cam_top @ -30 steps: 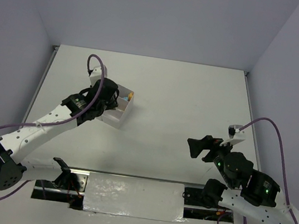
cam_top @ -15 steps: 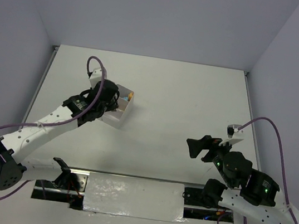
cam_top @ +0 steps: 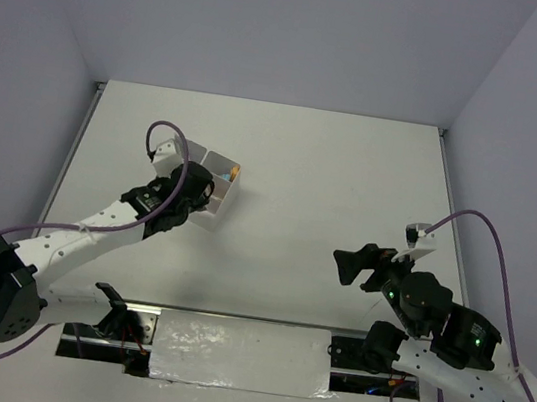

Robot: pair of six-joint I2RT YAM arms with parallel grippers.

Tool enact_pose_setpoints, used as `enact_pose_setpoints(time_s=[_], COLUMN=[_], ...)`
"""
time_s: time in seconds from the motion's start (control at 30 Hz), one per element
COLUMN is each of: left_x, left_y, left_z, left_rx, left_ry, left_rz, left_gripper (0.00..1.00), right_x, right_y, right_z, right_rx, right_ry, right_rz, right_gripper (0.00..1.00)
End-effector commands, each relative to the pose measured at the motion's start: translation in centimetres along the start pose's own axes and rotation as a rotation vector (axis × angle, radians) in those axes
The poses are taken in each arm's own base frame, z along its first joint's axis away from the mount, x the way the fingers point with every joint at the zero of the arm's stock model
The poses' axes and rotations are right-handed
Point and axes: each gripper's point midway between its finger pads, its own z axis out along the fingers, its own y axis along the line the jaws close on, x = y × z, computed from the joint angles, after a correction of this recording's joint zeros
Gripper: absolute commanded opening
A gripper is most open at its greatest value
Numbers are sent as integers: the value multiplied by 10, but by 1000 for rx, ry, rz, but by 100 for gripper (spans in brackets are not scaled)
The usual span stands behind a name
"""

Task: Sort the stationery into containers
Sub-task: Place the stationery in the storage box.

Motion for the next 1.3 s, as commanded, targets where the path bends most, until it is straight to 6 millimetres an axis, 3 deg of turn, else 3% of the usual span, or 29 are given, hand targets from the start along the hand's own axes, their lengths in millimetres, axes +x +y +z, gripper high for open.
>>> enact_pose_setpoints(time_s=[0.0, 0.67, 0.73, 1.07, 1.17, 1.27], left_x=[-19, -9, -6, 3, 5, 4], left_y=[-1, 7, 5, 9, 10, 13], left_z=[3, 23, 25, 34, 34, 32], left_rx=[-2, -57, -44, -65, -60, -66], left_ry=[-110, -136, -133, -122, -116, -118], left_rz=[-145, -173, -173, -167, -167, -171], left_gripper=[0, 2, 9, 25, 40, 60], right_x=[0, 6, 6, 8, 9, 10], right_y=[3, 11, 11, 17, 19, 20], right_z=[4, 7, 7, 9, 9, 9], right_rx=[-4, -33, -37, -65, -75, -80], right_ry=[-5, 23, 22, 36, 38, 41], right_rz=[-9, -39, -40, -60, -61, -69], right_gripper=[100, 100, 100, 100, 100, 100])
